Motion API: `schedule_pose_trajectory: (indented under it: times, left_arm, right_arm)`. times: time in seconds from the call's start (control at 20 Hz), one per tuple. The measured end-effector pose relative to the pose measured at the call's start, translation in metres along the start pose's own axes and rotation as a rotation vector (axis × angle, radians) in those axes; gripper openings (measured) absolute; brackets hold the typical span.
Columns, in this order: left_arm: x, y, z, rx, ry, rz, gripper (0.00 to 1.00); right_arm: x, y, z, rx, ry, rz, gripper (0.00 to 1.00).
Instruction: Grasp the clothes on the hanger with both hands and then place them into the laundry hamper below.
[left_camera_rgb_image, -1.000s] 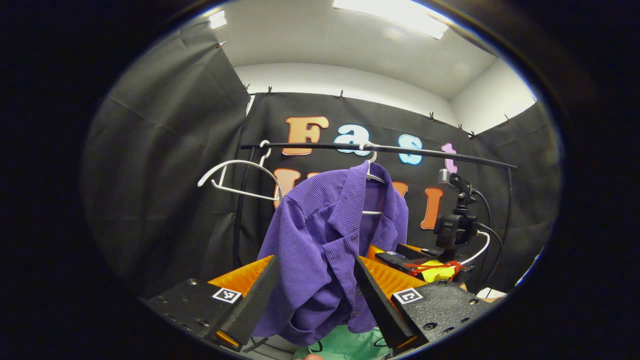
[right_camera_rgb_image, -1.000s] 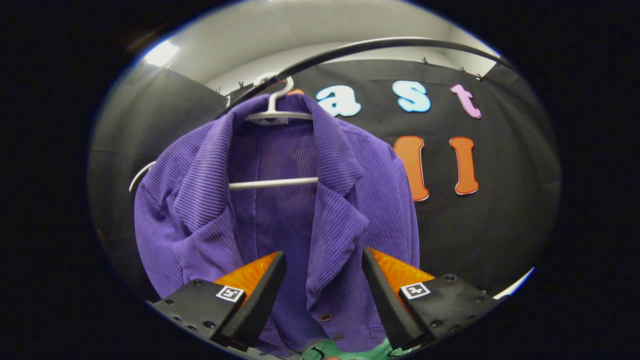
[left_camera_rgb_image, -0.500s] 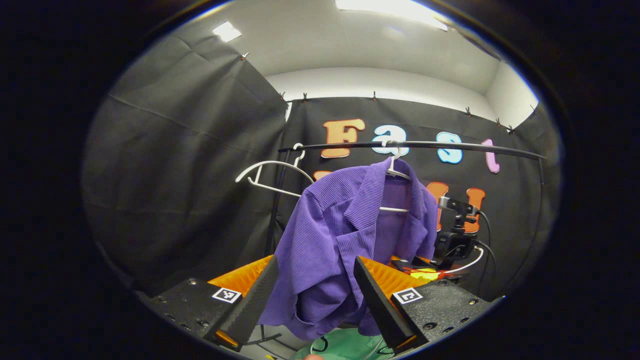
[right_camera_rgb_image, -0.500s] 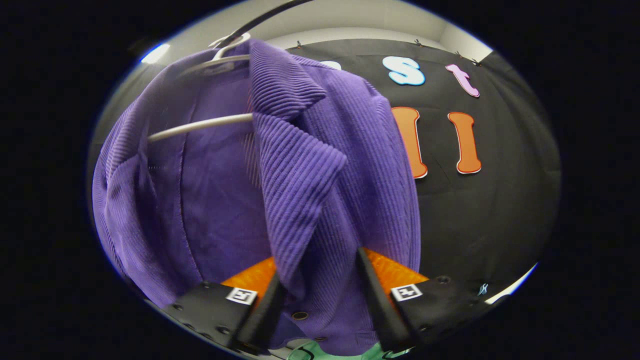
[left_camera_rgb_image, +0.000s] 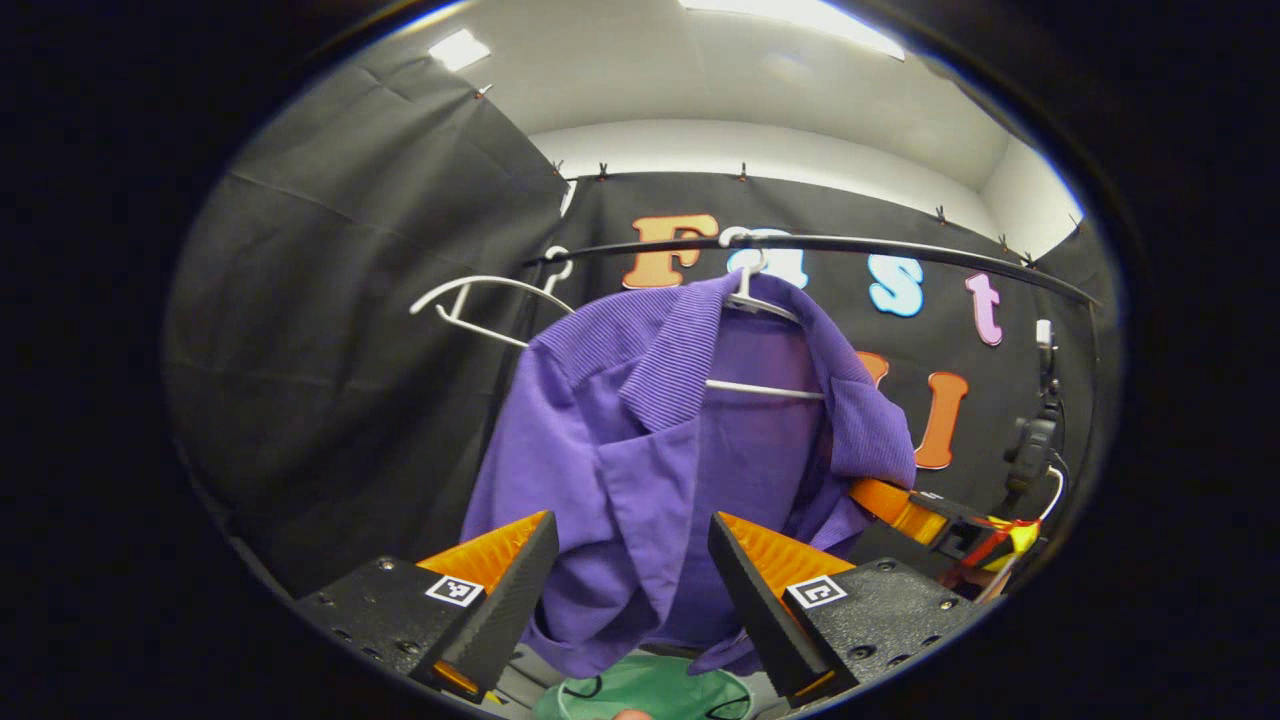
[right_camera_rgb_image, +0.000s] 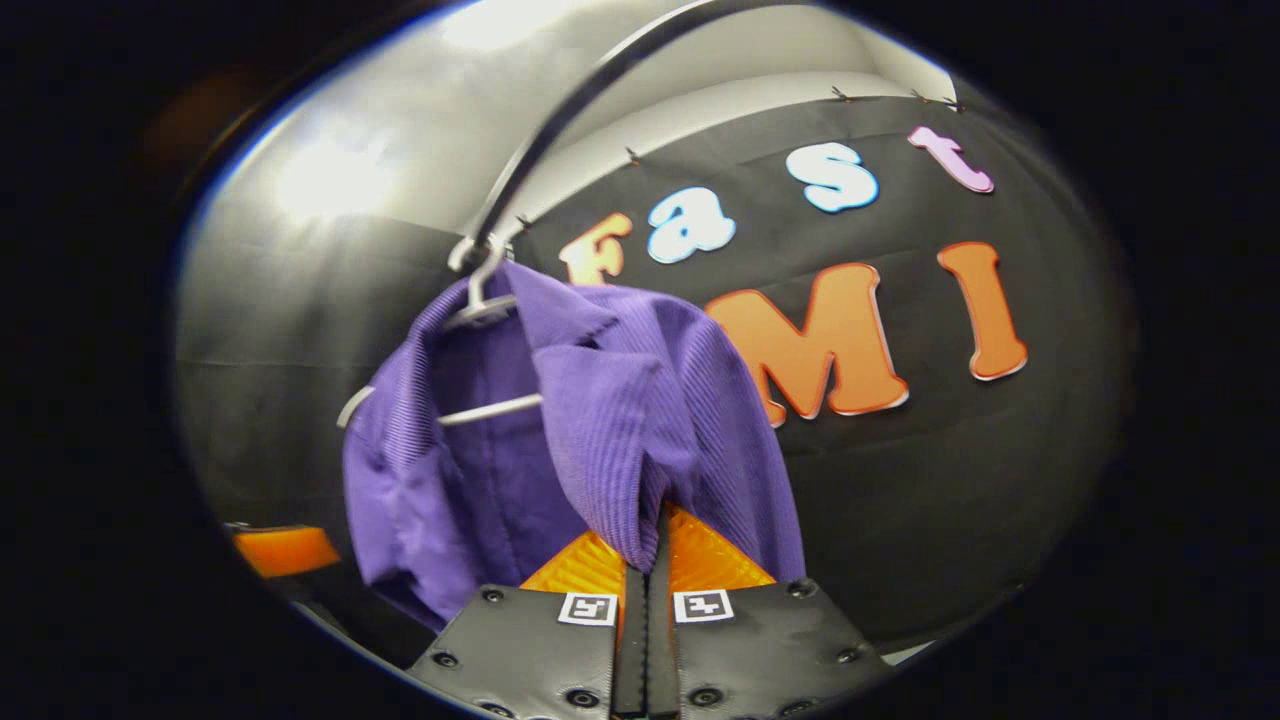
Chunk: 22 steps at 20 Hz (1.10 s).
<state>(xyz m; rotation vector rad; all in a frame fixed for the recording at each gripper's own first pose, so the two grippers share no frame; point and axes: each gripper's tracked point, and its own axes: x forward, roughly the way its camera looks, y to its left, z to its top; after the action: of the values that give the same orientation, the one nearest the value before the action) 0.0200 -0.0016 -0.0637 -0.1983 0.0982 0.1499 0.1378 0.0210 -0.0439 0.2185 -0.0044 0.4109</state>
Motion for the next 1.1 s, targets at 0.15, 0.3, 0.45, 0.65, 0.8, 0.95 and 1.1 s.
schedule_pose_trajectory:
  times: [0.15, 0.3, 0.45, 0.65, 0.8, 0.95, 1.1]
  left_arm:
    - [0.038, -0.016, -0.008, 0.013, -0.006, -0.013, 0.92]
    - [0.070, 0.008, -0.016, 0.102, -0.066, 0.124, 0.95]
    - [0.084, 0.028, -0.032, 0.177, -0.109, 0.243, 0.91]
    - [0.111, 0.052, -0.041, 0.327, -0.151, 0.313, 0.93]
    - [0.107, 0.059, -0.041, 0.335, -0.149, 0.295, 0.97]
    - [0.089, 0.070, -0.025, 0.359, -0.116, 0.279, 0.54]
    - [0.063, 0.084, 0.007, 0.355, -0.127, 0.259, 0.04]
  right_arm:
    - [-0.026, -0.008, 0.022, 0.009, -0.048, -0.001, 0.07]
    - [-0.039, -0.004, 0.035, 0.001, -0.076, -0.010, 0.07]
    - [-0.044, 0.008, 0.036, -0.028, -0.076, 0.003, 0.07]
    - [-0.046, 0.012, 0.034, -0.040, -0.063, 0.003, 0.07]
    - [-0.044, 0.013, 0.031, -0.052, -0.042, 0.007, 0.07]
    - [-0.042, 0.003, 0.036, -0.076, -0.054, -0.020, 0.07]
    - [-0.037, -0.008, 0.043, -0.105, -0.092, -0.066, 0.07]
